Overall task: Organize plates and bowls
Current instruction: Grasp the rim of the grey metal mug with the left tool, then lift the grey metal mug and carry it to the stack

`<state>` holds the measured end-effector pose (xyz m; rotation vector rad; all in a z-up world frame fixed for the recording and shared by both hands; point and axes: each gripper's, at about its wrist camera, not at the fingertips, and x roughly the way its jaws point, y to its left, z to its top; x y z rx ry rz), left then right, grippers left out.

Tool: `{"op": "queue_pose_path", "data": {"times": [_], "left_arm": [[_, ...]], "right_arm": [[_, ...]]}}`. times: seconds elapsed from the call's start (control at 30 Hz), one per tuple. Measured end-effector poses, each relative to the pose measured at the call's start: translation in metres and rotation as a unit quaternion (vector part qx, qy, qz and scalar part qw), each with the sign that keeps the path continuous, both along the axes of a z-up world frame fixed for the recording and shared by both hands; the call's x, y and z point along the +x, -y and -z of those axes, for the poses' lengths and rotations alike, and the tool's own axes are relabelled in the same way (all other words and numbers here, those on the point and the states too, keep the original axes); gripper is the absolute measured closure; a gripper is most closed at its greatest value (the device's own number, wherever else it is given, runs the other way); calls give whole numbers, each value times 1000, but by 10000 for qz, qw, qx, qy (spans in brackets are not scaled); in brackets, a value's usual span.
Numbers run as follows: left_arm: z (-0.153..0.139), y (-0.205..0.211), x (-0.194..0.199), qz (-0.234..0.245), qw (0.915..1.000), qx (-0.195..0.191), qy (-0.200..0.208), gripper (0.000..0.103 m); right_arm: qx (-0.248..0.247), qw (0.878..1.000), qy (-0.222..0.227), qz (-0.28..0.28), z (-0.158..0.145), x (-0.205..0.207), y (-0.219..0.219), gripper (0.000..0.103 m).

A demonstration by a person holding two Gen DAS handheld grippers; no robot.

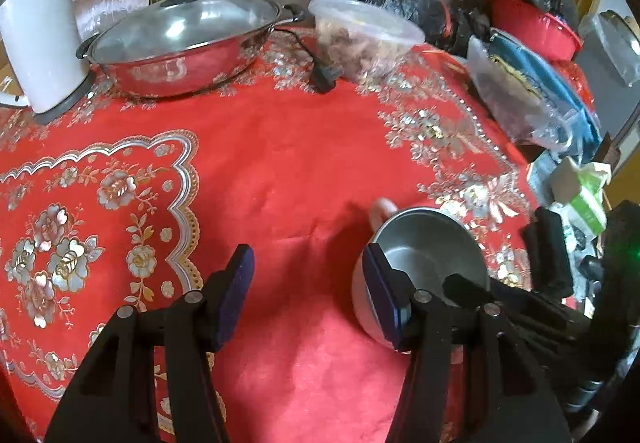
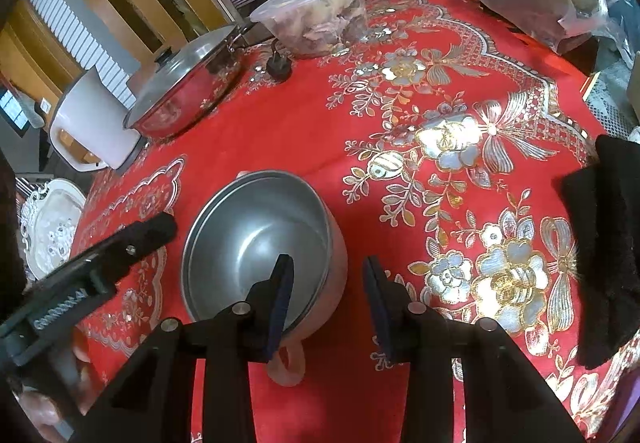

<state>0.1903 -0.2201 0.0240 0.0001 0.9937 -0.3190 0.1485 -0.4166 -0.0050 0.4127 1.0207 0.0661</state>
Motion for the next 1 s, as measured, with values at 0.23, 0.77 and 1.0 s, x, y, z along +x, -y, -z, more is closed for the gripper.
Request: {"op": "queue_pose_path", "data": {"times": [0.23, 0.77, 1.0], "left_arm": [[25, 28, 4, 407, 9983, 287, -296, 64], [28, 27, -11, 558, 9971, 351, -386, 96], [19, -3, -32, 357, 9981, 340, -378, 96]], "right_arm": [[77, 10000, 30, -18, 1, 0, 1, 70], [226, 9994, 123, -230, -2, -13, -15, 75], [121, 9983, 197, -544, -15, -27, -46, 76]]}}
